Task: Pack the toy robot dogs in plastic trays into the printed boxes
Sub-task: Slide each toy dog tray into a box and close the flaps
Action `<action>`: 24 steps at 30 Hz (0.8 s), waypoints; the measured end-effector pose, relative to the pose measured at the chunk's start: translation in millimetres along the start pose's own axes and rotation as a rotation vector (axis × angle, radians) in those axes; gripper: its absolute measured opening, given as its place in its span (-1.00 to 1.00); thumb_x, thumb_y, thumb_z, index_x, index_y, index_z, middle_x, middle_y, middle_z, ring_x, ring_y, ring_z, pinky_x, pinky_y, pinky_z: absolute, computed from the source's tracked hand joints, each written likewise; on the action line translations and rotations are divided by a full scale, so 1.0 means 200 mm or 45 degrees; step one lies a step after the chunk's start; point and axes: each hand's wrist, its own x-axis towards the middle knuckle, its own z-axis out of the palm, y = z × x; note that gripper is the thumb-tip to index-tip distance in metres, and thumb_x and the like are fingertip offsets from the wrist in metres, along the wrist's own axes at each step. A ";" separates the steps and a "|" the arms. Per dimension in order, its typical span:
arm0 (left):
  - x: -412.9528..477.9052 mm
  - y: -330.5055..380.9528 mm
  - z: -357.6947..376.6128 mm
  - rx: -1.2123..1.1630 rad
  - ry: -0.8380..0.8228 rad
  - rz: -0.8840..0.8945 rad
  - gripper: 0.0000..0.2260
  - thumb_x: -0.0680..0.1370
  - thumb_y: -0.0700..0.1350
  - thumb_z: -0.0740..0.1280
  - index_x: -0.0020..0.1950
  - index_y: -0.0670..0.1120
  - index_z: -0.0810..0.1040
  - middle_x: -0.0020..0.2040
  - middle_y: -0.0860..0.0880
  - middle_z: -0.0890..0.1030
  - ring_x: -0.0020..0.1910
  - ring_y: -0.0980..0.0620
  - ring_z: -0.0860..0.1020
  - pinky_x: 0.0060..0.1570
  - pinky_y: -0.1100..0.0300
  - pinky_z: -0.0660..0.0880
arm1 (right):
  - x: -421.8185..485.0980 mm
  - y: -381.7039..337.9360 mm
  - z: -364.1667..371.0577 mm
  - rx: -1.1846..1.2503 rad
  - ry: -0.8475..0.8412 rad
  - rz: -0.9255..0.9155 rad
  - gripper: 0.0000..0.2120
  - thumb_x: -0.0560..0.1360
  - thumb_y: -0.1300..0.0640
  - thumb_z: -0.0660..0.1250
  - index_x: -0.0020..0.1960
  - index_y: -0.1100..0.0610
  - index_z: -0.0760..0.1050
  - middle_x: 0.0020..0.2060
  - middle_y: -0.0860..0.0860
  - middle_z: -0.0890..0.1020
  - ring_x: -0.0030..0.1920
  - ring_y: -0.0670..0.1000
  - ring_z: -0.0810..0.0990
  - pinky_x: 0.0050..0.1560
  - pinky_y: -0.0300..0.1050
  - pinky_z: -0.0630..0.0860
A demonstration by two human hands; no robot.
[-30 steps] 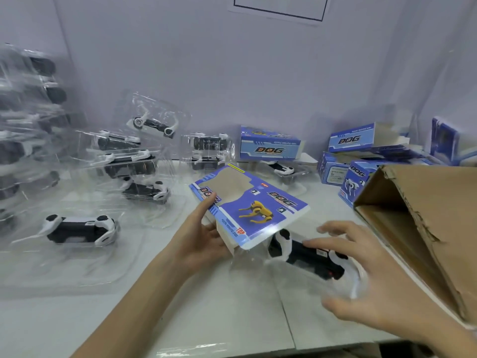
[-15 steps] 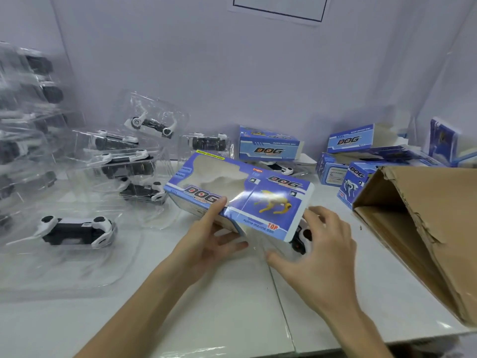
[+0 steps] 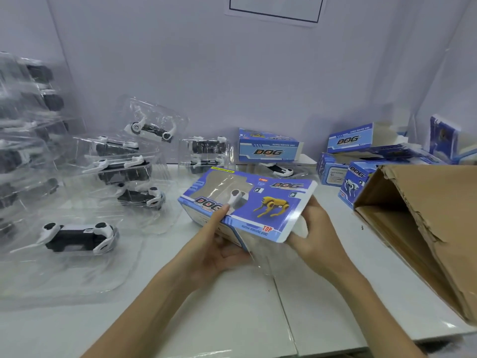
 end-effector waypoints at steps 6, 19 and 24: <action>-0.01 0.05 -0.01 -0.107 -0.102 0.005 -0.35 0.38 0.27 0.43 0.34 -0.11 0.58 0.18 -0.21 0.67 0.05 -0.20 0.70 -0.17 -0.01 0.66 | 0.01 0.10 -0.06 0.225 0.379 0.177 -0.52 0.39 0.18 0.39 0.28 -0.09 0.46 0.33 -0.10 0.50 0.40 -0.08 0.44 0.36 -0.06 0.41; 0.02 0.02 -0.03 0.714 0.178 0.851 -0.43 0.57 0.31 0.13 0.48 0.05 0.41 -0.36 -0.21 0.63 -0.44 -0.12 0.58 -0.36 0.11 0.52 | 0.19 0.06 -0.04 0.376 0.514 0.434 -0.90 0.57 0.10 0.37 -0.02 -0.05 0.65 -0.12 -0.14 0.70 -0.08 -0.15 0.60 -0.01 -0.07 0.53; -0.01 0.01 -0.04 1.018 0.372 1.217 -0.70 0.51 0.32 0.17 0.17 0.31 0.51 -0.37 -0.01 0.54 -0.42 0.09 0.46 -0.38 0.15 0.42 | 0.31 -0.02 -0.12 0.332 0.713 0.472 -0.87 0.55 0.20 0.40 -0.07 -0.01 0.66 -0.13 -0.14 0.68 -0.13 -0.21 0.59 -0.02 -0.10 0.56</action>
